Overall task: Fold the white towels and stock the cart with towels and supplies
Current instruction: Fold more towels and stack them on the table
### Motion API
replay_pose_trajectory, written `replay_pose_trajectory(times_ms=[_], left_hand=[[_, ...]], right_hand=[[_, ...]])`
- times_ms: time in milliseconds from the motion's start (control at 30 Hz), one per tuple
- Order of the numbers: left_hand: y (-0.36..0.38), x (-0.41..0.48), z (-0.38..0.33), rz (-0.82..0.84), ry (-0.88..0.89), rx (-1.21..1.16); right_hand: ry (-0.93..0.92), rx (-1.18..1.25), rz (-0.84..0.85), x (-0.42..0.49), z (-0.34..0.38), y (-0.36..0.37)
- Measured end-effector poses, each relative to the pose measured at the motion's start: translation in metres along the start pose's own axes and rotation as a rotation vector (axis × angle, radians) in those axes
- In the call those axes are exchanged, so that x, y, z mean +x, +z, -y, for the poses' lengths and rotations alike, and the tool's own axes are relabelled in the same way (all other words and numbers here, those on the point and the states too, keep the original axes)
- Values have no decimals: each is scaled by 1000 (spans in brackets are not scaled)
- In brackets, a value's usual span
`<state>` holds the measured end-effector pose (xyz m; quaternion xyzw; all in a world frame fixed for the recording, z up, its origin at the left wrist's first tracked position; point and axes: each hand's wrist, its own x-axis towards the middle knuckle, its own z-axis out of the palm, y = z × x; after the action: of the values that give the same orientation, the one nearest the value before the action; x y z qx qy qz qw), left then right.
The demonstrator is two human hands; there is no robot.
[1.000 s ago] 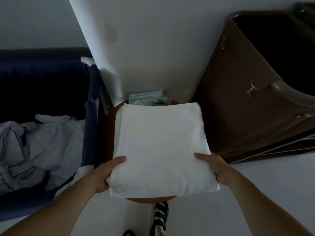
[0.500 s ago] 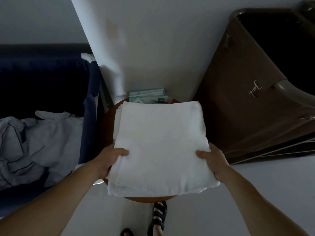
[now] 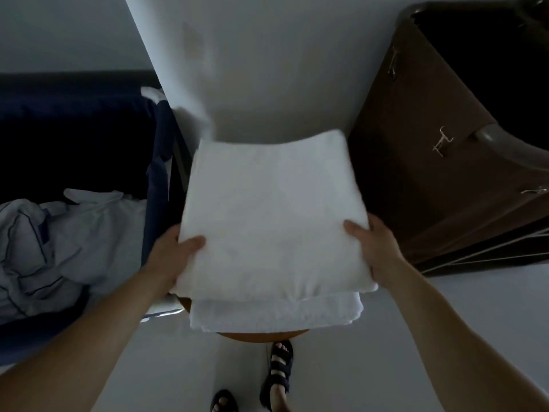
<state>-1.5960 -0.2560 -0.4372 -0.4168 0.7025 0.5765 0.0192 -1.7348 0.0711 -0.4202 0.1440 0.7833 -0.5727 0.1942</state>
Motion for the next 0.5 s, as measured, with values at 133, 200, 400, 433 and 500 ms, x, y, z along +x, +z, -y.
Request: replay_pose_trajectory(times_ms=[133,200,400,433,500], left_hand=[[26,-1,69,82,-192,231],[29,-1,76,13,-186,232],[29,5,75,36,-171,245],[30,8,76,43,-176,242],[30,10,78,49,-179,249]], right_hand=[[177,-291,14,0,-59,12],[175,-370,-30,0,-65,14],[86,-601,14,-10,-32,27],[39,-597,10,-12,-23,29],[-20,-558,5,-18,-9,32]])
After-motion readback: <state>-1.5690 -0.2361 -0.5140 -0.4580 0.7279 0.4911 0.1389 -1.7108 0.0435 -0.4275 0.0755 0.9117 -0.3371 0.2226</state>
